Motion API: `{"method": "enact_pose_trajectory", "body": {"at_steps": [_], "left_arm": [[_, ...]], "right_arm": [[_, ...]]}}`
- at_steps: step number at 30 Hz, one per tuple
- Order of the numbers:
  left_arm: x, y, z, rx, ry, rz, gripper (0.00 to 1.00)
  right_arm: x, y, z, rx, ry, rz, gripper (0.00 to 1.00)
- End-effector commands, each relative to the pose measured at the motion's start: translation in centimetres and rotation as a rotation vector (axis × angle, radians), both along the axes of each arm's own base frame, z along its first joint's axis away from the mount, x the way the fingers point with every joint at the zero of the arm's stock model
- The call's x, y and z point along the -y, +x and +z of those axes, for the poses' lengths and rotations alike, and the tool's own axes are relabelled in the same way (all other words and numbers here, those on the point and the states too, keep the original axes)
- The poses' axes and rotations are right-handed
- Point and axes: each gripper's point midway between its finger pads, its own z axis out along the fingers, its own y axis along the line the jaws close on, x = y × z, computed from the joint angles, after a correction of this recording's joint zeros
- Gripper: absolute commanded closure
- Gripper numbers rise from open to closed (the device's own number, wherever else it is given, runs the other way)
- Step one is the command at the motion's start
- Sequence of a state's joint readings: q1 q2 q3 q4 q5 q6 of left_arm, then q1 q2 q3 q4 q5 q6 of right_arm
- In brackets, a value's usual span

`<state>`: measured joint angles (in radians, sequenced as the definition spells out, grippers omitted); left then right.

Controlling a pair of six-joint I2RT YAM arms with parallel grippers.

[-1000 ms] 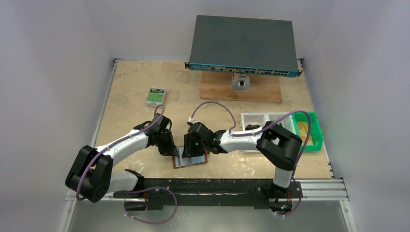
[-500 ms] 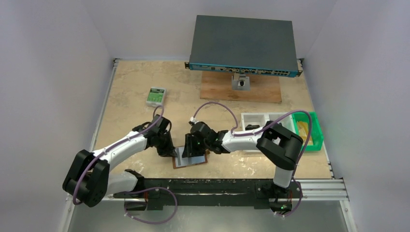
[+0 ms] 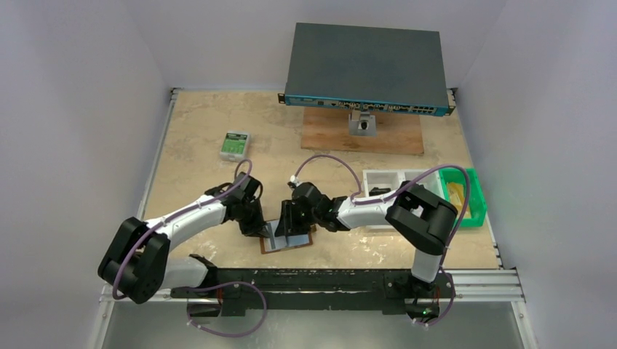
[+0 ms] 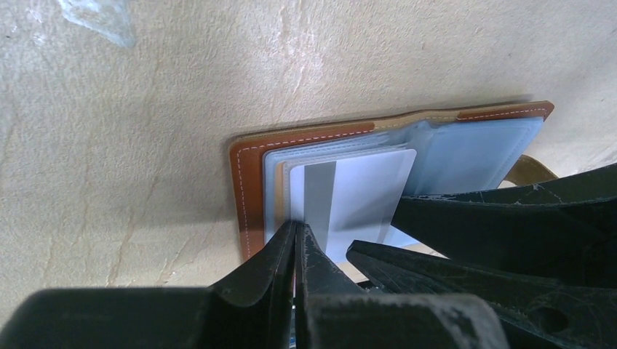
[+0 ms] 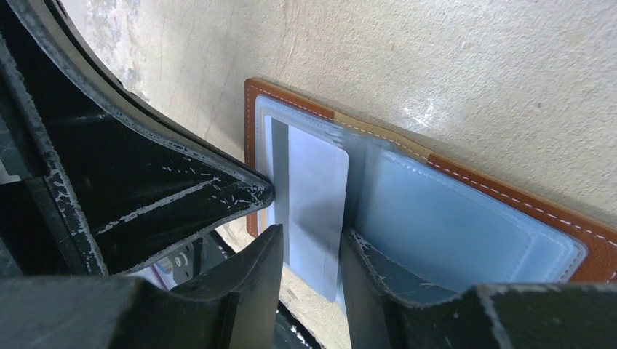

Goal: Take the credit cards out of the card holder
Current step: Remove the credit card from the card holder.

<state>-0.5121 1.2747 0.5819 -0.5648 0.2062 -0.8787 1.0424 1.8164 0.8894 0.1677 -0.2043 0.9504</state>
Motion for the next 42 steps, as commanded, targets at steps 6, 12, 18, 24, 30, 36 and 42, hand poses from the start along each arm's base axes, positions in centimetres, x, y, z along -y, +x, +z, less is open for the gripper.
{"method": "enact_pose_trajectory", "body": {"at_steps": [6,12,18,24,30,36,42], "left_arm": [[-1.2,-0.1,-2.2,-0.049,0.121,0.066,1.0],[-2.1,-0.6,-3.0,-0.088,0.183,0.093,1.0],[-2.5,-0.9,-3.5,-0.114,0.209,0.107,1.0],[-2.6,-0.9,-3.5,-0.115,0.213,0.109,1.0],[-2.5,-0.9,-3.5,-0.115,0.208,0.104,1.0],[-2.3,-0.8,-3.5,-0.111,0.199,0.099,1.0],[-2.2,-0.7,-3.5,-0.111,0.195,0.097,1.0]], "right_arm": [[1.3,0.0,-0.2,-0.034,0.086,-0.009,0.65],[2.0,0.0,1.4,-0.069,0.221,-0.008,0.65],[1.8,0.1,2.7,-0.075,0.289,-0.009,0.66],[2.5,0.6,2.4,-0.09,0.296,-0.044,0.69],[2.7,0.6,2.0,-0.098,0.298,-0.049,0.75],[2.4,0.5,1.6,-0.112,0.307,-0.045,0.8],[2.5,0.4,0.8,-0.127,0.291,-0.047,0.81]]}}
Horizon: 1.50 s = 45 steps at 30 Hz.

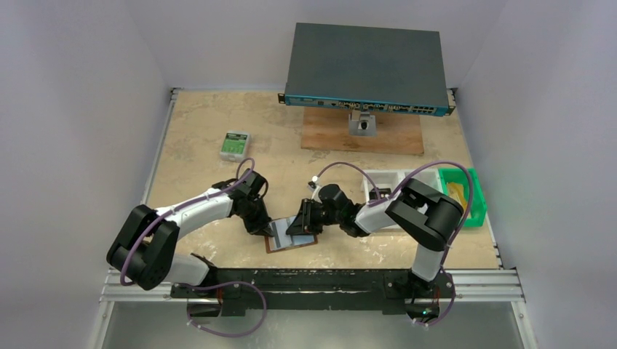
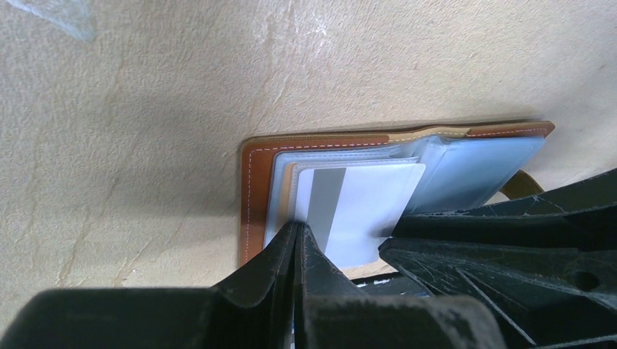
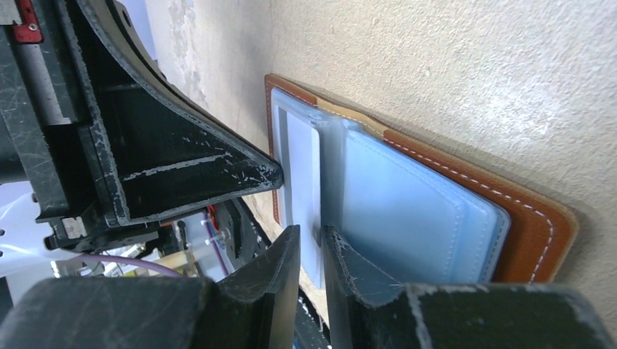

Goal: Take the credit cards out of the card holder
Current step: Remove the credit card from the card holder.

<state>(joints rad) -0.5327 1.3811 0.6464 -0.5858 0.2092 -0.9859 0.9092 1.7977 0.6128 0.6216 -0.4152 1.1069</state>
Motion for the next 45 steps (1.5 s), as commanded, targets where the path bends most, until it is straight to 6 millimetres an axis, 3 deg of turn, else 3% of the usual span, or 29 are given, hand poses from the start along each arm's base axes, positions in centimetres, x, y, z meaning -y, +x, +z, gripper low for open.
{"method": "enact_pose_trajectory", "body": {"at_steps": [1,8,14,39,45], "left_arm": [[-3.3,-1.2,-3.1,-0.029,0.179,0.01,1.0],[-3.3,-1.2,-3.2,-0.032,0.18,0.008,1.0],[-3.5,-1.3,-3.3,-0.037,0.189,0.009,1.0],[-4.4,-1.7,-3.4,-0.05,0.224,0.011,1.0],[-4.3,-1.7,-3.5,-0.048,0.219,0.009,1.0]], "right_arm": [[-0.3,0.0,0.2,0.0,0.03,0.013,0.81],[-0.1,-0.4,-0.6,-0.018,0.019,0.016,0.85],[0.0,-0.3,-0.2,-0.017,0.022,0.006,1.0],[3.2,1.3,-0.3,0.034,-0.061,-0.08,1.0],[2.5,1.4,-0.4,0.041,-0.06,-0.051,0.75]]}}
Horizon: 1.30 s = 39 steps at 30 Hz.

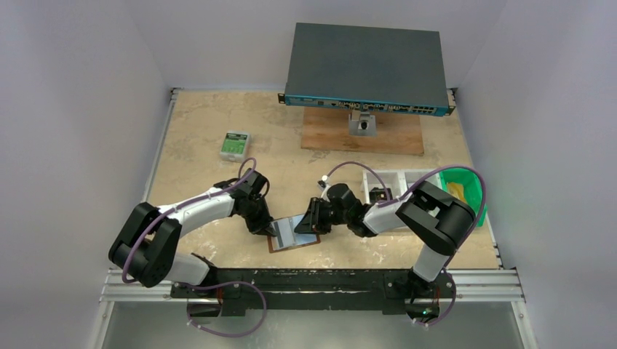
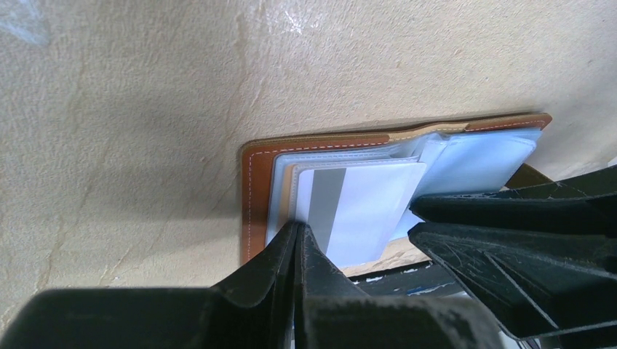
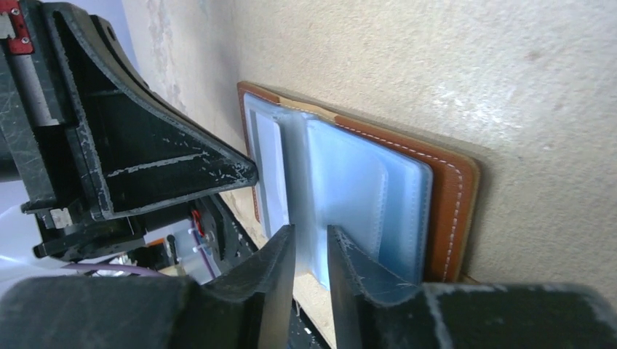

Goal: Take the credit cards out of the card holder
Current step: Remove the credit card from the card holder.

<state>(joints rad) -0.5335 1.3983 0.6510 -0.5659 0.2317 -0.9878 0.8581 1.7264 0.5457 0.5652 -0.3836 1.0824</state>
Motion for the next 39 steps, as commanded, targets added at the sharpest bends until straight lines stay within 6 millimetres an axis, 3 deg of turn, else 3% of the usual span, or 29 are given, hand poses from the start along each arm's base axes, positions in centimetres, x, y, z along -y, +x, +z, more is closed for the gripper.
{"method": "enact_pose_trajectory", "body": {"at_steps": [1,14,24,27,32,39], "left_arm": [[-4.8,-1.8,-3.5,-0.043,0.24,0.013,1.0],[-4.6,-1.7,-3.5,-0.045,0.233,0.005,1.0],[-4.4,-1.6,-3.6,-0.049,0.228,0.004,1.0],[-4.4,-1.6,-3.6,-0.049,0.227,0.004,1.0],[-4.6,-1.7,-3.6,-0.05,0.233,0.003,1.0],[-5.0,-2.0,-3.7,-0.054,0.256,0.004,1.0]], "right_arm": [[-0.5,0.7,0.3,0.04,-0.005,0.017,0.73],[-1.6,0.6,0.3,0.033,0.021,0.055,0.71],[-3.4,-0.7,0.4,0.037,0.028,0.109,0.74],[-3.2,-0.8,0.1,0.028,0.022,0.105,0.77],[-2.8,-1.0,0.1,0.012,0.025,0.091,0.94],[-1.8,-0.8,0.0,0.008,0.028,0.045,1.0]]}}
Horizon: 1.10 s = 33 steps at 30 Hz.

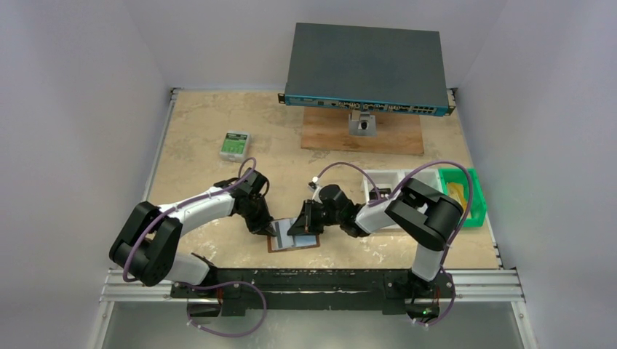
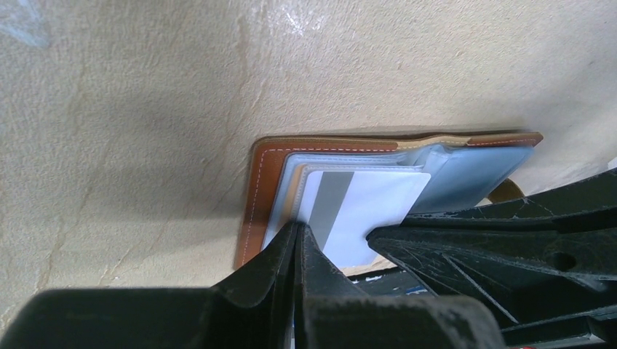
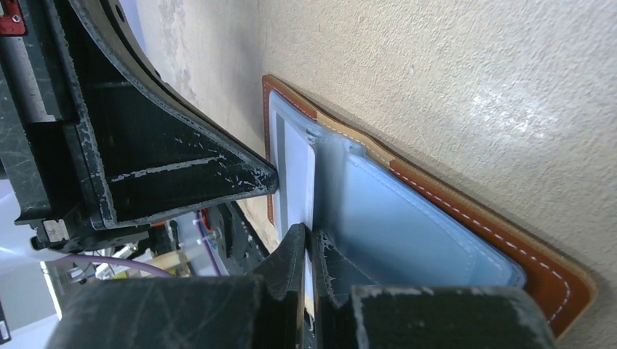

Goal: Take the credit cards out of the card holder
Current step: Remove the credit card from the card holder.

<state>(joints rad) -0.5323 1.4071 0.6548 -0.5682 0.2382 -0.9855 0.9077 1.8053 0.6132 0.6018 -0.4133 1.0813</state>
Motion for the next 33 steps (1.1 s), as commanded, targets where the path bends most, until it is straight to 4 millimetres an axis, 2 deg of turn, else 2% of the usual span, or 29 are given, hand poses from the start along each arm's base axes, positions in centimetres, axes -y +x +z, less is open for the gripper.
{"method": "enact_pose_trajectory", "body": {"at_steps": [1,18,22,26,33], "left_arm": [[-5.1,-1.9,-3.7,-0.045,0.26,0.005,1.0],[-5.4,-2.0,-4.0,-0.055,0.274,0.009,1.0],[-5.3,-2.0,-4.0,-0.056,0.272,0.007,1.0],[-5.2,-1.9,-3.9,-0.052,0.269,0.006,1.0],[-5.1,-1.9,-4.0,-0.054,0.266,0.002,1.0]], "right_arm": [[1.0,0.2,-0.1,0.002,-0.002,-0.035,1.0],[3.0,0.9,-0.1,-0.002,-0.012,-0.102,1.0],[2.8,0.8,-0.1,-0.003,-0.005,-0.093,0.94],[2.6,0.7,-0.2,-0.01,0.002,-0.087,0.81],[2.2,0.5,-0.3,-0.035,0.036,-0.077,0.82]]}}
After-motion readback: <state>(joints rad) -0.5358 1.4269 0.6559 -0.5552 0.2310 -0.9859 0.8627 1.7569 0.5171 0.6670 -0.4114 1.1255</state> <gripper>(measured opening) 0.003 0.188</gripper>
